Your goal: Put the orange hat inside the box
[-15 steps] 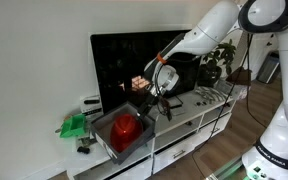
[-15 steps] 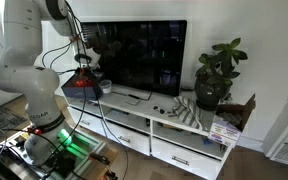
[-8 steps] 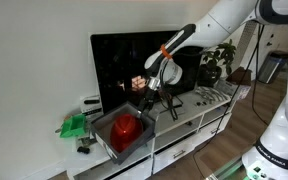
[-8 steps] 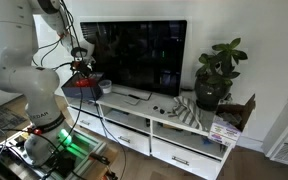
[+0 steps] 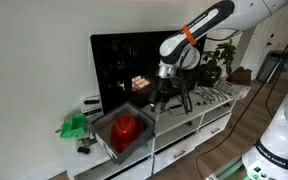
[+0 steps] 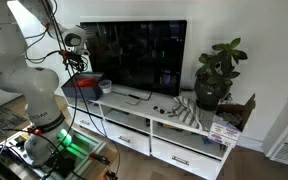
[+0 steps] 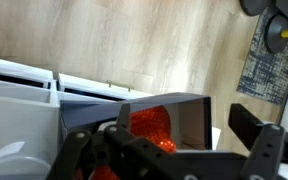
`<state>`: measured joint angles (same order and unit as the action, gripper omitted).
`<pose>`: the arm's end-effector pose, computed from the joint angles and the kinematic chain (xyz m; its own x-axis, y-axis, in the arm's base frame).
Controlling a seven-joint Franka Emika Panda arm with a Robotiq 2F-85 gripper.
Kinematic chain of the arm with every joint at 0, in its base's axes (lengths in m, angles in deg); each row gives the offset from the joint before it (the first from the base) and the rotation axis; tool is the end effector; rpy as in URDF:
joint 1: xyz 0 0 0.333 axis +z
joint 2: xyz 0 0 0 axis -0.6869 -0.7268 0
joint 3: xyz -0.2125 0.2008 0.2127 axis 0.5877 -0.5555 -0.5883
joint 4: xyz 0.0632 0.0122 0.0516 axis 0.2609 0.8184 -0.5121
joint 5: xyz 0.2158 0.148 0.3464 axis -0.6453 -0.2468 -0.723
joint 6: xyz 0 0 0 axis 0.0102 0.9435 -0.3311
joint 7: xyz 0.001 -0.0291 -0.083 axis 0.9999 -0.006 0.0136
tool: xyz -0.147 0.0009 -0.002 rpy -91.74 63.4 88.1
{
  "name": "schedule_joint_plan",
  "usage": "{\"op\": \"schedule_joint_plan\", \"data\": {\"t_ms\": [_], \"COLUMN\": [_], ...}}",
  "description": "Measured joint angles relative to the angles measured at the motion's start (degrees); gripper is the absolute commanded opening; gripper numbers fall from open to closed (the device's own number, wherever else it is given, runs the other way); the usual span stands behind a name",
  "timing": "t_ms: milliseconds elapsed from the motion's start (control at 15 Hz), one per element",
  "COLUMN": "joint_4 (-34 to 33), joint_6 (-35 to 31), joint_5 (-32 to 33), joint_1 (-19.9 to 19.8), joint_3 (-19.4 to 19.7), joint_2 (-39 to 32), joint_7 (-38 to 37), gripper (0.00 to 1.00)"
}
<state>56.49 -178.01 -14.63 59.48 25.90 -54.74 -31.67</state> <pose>0.4310 0.2819 0.2893 0.9230 0.3688 -0.1097 0.2920 -0.8570 -0.4246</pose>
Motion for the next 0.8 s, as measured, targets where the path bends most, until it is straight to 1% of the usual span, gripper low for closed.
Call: {"op": "schedule_joint_plan", "data": {"t_ms": [267, 400, 467, 600, 667, 800], "joint_4": [5.3, 8.1, 9.7, 12.6, 13.8, 15.4], "joint_6": [8.4, 11.2, 12.2, 14.5, 15.5, 16.2], "joint_5": [2.4, 3.5, 4.8, 11.3, 13.5, 14.8], "joint_1": [-0.9, -1.2, -1.5, -2.6, -3.2, -3.6], "joint_3": [0.3, 0.7, 0.7, 0.8, 0.8, 0.8], "joint_2": [9.6, 14.0, 16.2, 20.4, 22.4, 24.9], "joint_7": [-8.6, -12.1, -14.1, -17.8, -18.6, -19.1], "gripper": [1.0, 1.0, 1.0, 1.0, 1.0, 1.0]}}
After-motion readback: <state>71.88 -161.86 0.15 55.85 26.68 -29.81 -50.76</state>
